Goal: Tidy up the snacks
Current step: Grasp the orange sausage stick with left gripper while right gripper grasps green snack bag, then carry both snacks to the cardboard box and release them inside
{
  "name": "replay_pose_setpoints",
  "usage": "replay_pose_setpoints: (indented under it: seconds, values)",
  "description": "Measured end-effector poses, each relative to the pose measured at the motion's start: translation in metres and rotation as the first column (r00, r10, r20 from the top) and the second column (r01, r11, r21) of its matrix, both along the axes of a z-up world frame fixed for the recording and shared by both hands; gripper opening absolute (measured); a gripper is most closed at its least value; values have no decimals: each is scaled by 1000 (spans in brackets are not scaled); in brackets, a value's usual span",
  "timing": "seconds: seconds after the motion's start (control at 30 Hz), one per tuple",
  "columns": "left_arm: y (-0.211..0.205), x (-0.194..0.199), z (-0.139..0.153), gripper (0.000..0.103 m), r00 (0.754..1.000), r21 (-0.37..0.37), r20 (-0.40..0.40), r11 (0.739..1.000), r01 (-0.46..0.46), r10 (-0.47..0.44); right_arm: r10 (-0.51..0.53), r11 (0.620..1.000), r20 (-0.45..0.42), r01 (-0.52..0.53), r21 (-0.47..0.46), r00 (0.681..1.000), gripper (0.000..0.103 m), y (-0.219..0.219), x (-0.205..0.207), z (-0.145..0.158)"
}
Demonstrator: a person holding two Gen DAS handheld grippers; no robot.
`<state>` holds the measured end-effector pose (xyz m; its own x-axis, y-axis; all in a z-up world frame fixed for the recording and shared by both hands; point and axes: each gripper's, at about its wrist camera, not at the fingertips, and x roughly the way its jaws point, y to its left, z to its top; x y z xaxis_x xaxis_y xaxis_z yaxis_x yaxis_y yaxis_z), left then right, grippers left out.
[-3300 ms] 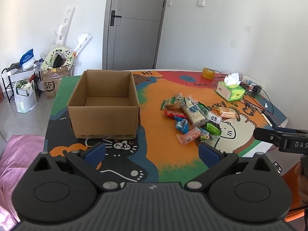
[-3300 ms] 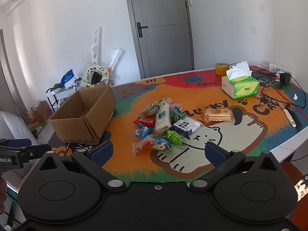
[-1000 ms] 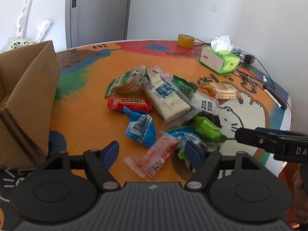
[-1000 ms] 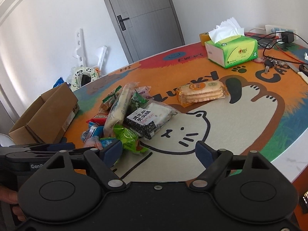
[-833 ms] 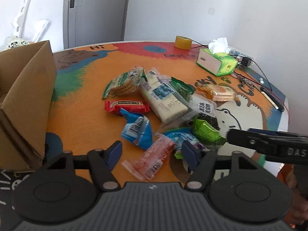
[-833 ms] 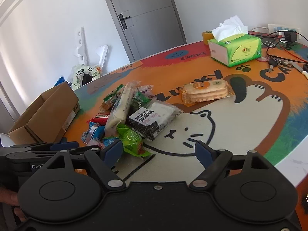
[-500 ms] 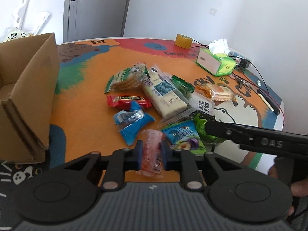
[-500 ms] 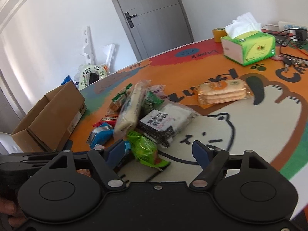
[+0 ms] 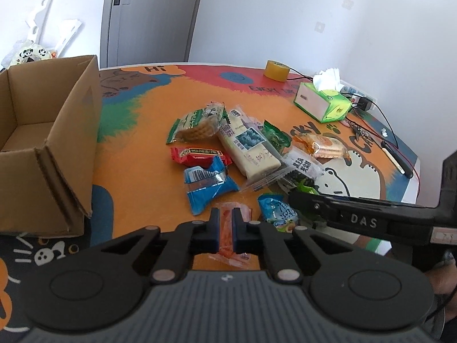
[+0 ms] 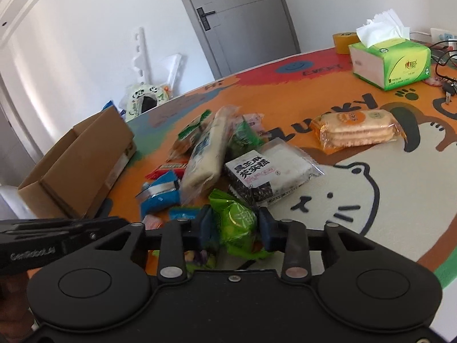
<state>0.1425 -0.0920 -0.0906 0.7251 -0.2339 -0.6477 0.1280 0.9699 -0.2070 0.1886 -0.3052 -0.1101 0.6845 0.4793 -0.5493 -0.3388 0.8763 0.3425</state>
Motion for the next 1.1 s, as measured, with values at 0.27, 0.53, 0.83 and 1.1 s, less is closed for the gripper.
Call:
replay_pose_setpoints:
  seconds: [0.27, 0.53, 0.83, 1.1]
  values:
    - [-3, -2, 0, 23, 1000, 23, -18, 1000, 0, 1, -11, 1000, -3, 11, 8, 1000, 32, -12, -14, 3]
    - [-16, 3, -6, 43, 1000, 30, -1, 999, 20, -20, -13, 1000, -2, 13, 11, 1000, 32, -19, -23, 4]
    - [-22, 5, -20, 43, 1000, 82, -15, 996, 20, -19, -17, 1000, 0, 17, -20, 1000, 38, -19, -26, -1]
    - [-22, 5, -20, 22, 1000, 82, -15, 996, 19, -18, -19, 999, -11, 19, -37, 1000, 43, -21, -28, 1]
